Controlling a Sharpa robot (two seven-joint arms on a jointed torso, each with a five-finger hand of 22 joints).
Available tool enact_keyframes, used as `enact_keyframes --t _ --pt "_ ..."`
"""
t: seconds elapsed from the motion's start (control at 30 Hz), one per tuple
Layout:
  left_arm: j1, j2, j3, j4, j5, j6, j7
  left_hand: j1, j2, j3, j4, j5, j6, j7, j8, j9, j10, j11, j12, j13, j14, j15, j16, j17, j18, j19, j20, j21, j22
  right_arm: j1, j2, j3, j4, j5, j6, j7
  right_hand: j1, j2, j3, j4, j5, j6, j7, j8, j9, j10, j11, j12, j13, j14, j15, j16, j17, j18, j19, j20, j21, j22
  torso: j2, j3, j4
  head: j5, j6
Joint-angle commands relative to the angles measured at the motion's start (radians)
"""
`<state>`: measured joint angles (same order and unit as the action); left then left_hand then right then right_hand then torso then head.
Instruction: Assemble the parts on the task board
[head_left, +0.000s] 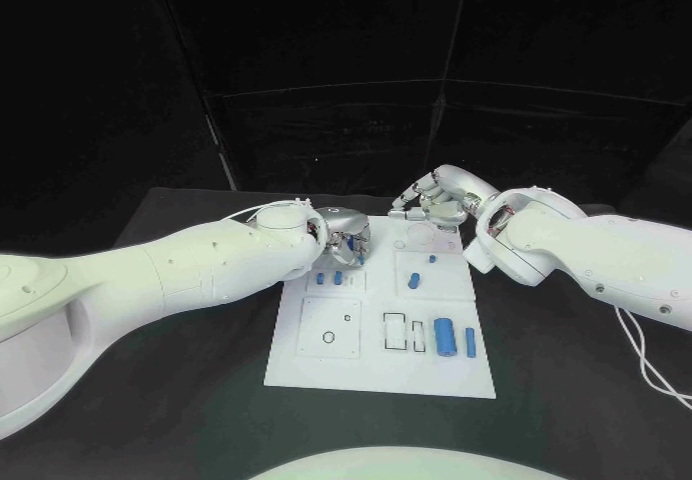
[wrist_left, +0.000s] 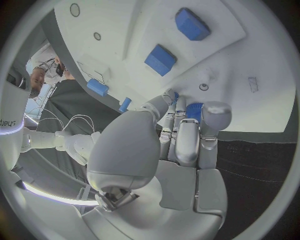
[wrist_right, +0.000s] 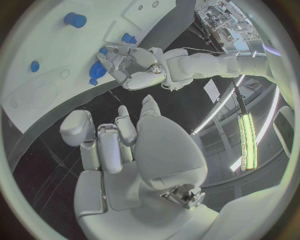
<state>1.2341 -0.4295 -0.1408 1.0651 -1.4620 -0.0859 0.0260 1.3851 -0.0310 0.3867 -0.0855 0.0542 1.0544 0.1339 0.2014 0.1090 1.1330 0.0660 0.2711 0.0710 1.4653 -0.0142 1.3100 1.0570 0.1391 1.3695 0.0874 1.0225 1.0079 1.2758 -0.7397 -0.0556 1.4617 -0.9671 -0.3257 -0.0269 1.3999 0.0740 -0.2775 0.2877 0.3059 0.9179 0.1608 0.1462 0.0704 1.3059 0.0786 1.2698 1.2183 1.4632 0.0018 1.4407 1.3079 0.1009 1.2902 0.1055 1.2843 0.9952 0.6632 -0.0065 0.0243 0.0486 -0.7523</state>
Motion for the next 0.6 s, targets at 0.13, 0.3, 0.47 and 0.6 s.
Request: enact_keyframes --t 0.13,0.3,0.47,0.6 --pt "0.0 -0.029 0.002 0.035 0.034 -0.066 0.025 0.003 0.004 0.018 -0.009 0.0 0.011 0.001 -0.005 0.0 0.014 -0.001 -0.014 0.001 0.017 -0.004 0.005 -0.003 -0.013 0.005 -0.004 0.007 0.005 0.002 -0.001 0.001 0.001 -0.001 -0.005 0.008 -0.005 0.009 -0.004 -0.002 0.005 0.0 -0.002 0.003 0.0 -0.001 -0.006 0.0 0.001 0.062 -0.007 -0.005 0.054 0.01 -0.004 -0.003 -0.003 0.002 -0.001 0.0005 0.0018 -0.002 0.002" --pt "0.001 -0.059 0.031 0.078 0.061 -0.075 0.02 -0.003 -0.003 0.022 -0.011 0.0 0.013 0.002 -0.008 -0.002 0.017 0.001 -0.02 0.001 0.016 -0.003 0.005 -0.006 -0.013 0.004 -0.004 0.007 0.006 0.002 -0.003 0.001 0.001 -0.001 -0.006 0.008 -0.005 0.009 -0.004 -0.002 0.005 0.0 -0.002 0.003 0.0 -0.001 -0.006 0.0 0.001 0.062 -0.007 -0.005 0.054 0.01 -0.004 -0.003 -0.003 0.002 -0.001 -0.0001 0.0018 0.001 0.006" --pt "0.003 -0.099 0.057 0.127 0.087 -0.069 0.007 -0.005 -0.004 0.022 -0.011 0.0 0.013 0.003 -0.009 -0.002 0.017 0.001 -0.022 0.001 0.016 -0.003 0.005 -0.007 -0.013 0.004 -0.004 0.007 0.006 0.002 -0.004 0.001 0.0 -0.001 -0.005 0.008 -0.005 0.009 -0.004 -0.002 0.005 0.0 -0.002 0.003 0.0 -0.001 -0.006 0.0 0.001 0.062 -0.007 -0.005 0.054 0.01 -0.004 -0.003 -0.003 0.002 -0.001 -0.0003 0.0023 0.004 0.007" --pt "0.005 -0.135 0.065 0.159 0.093 -0.064 -0.004 -0.007 -0.005 0.023 -0.011 0.0 0.014 0.003 -0.009 -0.002 0.019 0.001 -0.023 0.001 0.016 -0.003 0.005 -0.007 -0.013 0.004 -0.003 0.007 0.007 0.002 -0.005 0.001 0.0 -0.001 -0.005 0.007 -0.005 0.009 -0.004 -0.002 0.005 0.0 -0.002 0.003 0.0 -0.001 -0.006 0.0 0.001 0.062 -0.007 -0.005 0.054 0.01 -0.004 -0.003 -0.003 0.002 -0.002 0.0003 0.0033 0.005 0.007"
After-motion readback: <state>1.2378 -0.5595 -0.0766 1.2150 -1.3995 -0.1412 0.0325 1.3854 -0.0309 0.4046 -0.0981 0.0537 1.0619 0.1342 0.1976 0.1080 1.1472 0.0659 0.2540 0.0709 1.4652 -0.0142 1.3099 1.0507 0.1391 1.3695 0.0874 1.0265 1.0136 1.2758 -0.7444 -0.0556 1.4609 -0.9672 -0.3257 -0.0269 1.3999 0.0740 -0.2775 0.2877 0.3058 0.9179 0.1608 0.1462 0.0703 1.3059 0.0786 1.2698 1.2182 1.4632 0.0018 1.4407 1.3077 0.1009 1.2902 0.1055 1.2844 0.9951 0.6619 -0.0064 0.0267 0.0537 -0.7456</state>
